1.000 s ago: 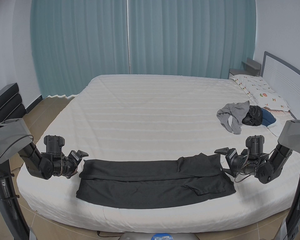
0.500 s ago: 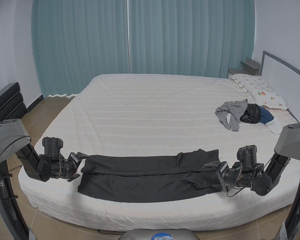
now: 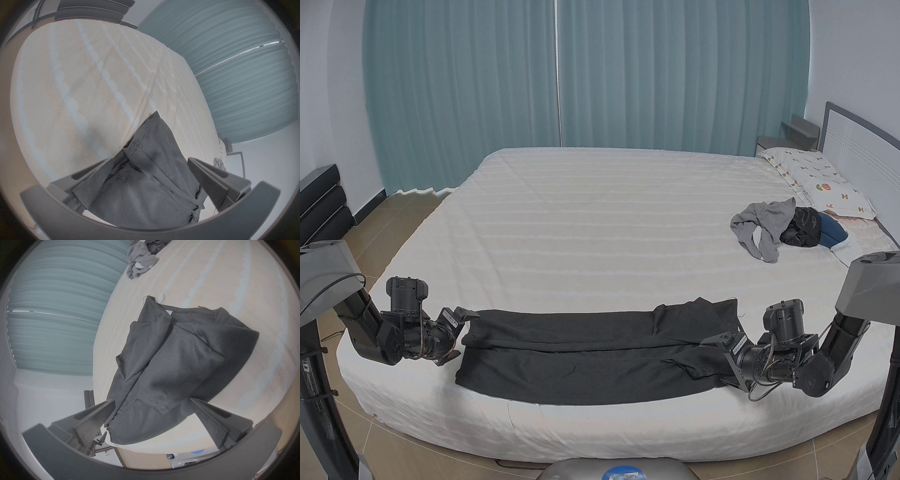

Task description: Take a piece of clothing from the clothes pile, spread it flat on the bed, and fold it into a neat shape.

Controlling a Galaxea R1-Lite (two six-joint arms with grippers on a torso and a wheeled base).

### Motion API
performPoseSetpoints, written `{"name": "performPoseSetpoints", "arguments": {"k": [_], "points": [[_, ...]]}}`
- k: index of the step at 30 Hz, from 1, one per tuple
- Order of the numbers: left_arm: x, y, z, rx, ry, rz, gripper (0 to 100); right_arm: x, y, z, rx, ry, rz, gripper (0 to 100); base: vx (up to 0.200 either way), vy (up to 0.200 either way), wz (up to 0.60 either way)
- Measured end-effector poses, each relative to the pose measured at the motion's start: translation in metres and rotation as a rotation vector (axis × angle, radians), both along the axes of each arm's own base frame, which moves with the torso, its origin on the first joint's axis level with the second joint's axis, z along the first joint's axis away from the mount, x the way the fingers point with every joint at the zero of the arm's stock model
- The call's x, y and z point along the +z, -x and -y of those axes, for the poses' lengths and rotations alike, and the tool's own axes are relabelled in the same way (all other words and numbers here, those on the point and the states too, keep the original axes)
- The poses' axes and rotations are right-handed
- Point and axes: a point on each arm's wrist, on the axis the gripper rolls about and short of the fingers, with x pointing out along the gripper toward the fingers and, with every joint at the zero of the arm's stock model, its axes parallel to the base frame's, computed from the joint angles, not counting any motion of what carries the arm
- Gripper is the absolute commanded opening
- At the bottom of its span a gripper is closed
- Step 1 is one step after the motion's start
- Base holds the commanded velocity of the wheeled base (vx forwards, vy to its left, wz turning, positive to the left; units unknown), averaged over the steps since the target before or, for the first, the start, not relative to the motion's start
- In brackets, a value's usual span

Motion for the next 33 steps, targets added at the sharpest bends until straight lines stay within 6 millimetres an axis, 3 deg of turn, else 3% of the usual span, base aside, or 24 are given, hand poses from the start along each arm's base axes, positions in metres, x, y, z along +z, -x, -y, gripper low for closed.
{"name": "performPoseSetpoints", "arguments": {"k": [6, 7, 21, 33], "points": [[-0.001, 0.0, 0.0, 0.0, 0.0, -0.001, 100, -0.004, 0.0, -0.003, -0.012, 0.017, 0.022, 100, 0.0, 0.0, 0.0], [-0.001, 0.0, 0.0, 0.0, 0.0, -0.001, 100, -0.005, 0.0, -0.003, -0.014, 0.02, 0.021, 0, 0.0, 0.0, 0.0], [-0.001, -0.001, 0.0, 0.001, 0.001, 0.0, 100, -0.016, 0.002, -0.007, -0.019, 0.077, 0.006, 0, 0.0, 0.0, 0.0], [-0.001, 0.0, 0.0, 0.001, 0.0, 0.0, 100, -0.005, 0.014, -0.008, 0.0, 0.077, 0.012, 0, 0.0, 0.0, 0.0]]}}
